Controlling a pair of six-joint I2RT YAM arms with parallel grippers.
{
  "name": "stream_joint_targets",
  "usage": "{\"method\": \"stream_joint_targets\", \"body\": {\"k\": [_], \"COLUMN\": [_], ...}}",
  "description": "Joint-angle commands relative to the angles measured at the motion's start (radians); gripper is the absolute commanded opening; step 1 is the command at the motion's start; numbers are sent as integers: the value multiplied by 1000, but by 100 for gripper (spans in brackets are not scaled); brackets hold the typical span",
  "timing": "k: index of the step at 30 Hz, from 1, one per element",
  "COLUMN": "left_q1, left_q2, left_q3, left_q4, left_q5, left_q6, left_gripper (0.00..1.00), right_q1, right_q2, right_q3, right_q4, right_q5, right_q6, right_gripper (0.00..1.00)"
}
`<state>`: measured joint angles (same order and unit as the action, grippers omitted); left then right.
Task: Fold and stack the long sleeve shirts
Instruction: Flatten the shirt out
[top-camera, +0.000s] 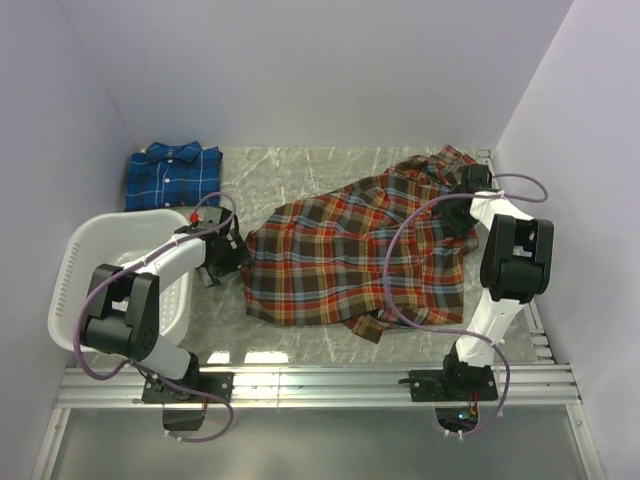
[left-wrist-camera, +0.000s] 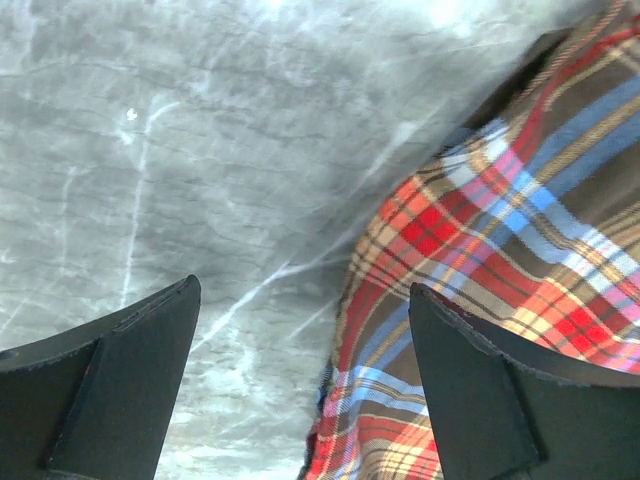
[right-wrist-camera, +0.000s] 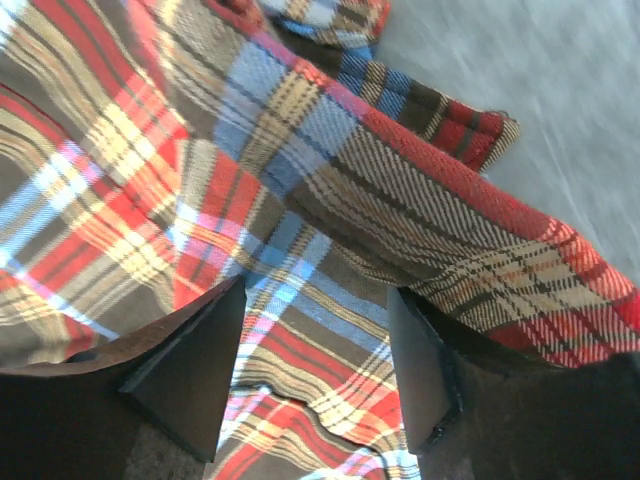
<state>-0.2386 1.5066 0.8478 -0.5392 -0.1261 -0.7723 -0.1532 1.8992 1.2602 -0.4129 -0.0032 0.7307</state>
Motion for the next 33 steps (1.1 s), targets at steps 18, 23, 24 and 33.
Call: {"method": "stream_joint_targets", "body": {"k": [18,23,24,33], "left_q1": [-160,-191,-192,-191], "left_q2": [-183,-177,-178,-155], "left_q3": [-90,-105,-108,-135], "left_q4": [-56,-74,-74,-39], "left_q5": [131,146,146,198], "left_q6": [-124,-108,-102,-76], "left_gripper": [89,86,85,56], "right_q1": [152,77,67,64], "right_q2": [-725,-877,-888,-914], "right_q3": [-346,-462,-475,-619], "right_q4": [-246,-306,-308,-284], "right_q5": [123,158,146,78], "right_q6": [-51,-45,-47,18], "right_gripper": [89,96,96,92]}}
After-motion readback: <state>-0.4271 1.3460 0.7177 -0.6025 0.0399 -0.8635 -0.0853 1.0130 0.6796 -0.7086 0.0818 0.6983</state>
